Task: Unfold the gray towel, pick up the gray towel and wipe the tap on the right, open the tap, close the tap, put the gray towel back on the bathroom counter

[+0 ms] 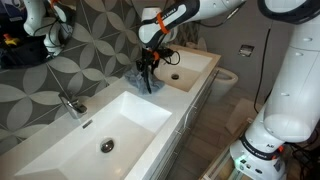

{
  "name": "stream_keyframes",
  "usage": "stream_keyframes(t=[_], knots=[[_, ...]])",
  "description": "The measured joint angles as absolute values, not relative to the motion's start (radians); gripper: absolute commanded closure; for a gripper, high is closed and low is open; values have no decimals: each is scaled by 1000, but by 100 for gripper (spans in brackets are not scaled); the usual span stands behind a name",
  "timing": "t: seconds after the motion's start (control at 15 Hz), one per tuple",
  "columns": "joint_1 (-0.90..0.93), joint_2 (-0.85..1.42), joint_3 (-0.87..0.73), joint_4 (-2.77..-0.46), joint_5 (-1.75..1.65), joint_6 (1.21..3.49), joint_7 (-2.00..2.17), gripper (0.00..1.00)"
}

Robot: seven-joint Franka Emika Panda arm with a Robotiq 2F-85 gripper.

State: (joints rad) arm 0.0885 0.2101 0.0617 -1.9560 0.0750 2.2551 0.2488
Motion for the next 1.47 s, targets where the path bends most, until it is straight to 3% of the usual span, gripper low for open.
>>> stream_keyframes(t=[0.53,1.47], knots=[[-124,280,149,-1864,331,2318,-313,0],[-123,373,129,-1855,346,2321,-440,0]])
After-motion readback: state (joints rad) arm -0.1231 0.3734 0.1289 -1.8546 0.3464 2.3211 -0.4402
